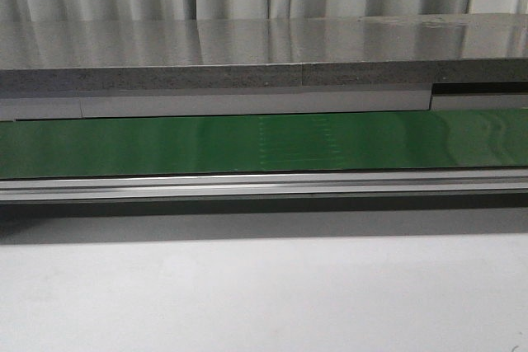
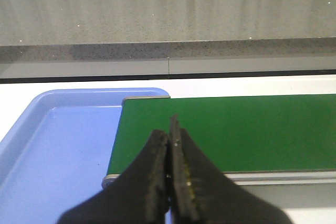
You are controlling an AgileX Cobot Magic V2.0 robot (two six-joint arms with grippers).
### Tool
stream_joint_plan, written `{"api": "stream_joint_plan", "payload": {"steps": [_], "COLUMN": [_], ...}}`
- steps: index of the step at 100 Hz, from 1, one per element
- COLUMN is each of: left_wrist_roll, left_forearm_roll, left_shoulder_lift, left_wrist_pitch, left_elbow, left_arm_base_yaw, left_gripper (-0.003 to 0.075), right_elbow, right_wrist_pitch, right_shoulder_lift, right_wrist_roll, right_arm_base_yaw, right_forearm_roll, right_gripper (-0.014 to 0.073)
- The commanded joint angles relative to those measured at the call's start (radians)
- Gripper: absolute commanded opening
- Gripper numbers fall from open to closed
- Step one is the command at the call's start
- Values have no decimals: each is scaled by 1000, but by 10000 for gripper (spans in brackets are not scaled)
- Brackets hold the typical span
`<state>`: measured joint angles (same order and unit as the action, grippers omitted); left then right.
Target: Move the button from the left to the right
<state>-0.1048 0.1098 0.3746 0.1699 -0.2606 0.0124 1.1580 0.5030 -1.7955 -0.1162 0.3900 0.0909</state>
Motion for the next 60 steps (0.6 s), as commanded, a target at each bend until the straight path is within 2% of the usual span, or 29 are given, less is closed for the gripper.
{"api": "stream_joint_plan", "payload": {"steps": [1, 23, 48, 60], "left_wrist_roll": [8, 8, 8, 8], "left_forearm_roll": [10, 10, 10, 10], "left_shoulder_lift": [5, 5, 5, 5], "left_wrist_pitch": [-86, -86, -86, -86], "left_elbow": [-27, -27, -27, -27], "left_arm_base_yaw": [-7, -7, -7, -7], "left_gripper": [-21, -21, -21, -21], "right_elbow": [27, 27, 30, 30], "right_wrist_pitch": [-33, -33, -40, -68], "right_shoulder_lift": [45, 45, 84, 135], "right_wrist_roll": [-5, -2, 61, 82], "right_arm_base_yaw": [3, 3, 3, -9], "right_forearm_roll": [-1, -1, -3, -66], "right_gripper": [507, 511, 511, 511]}}
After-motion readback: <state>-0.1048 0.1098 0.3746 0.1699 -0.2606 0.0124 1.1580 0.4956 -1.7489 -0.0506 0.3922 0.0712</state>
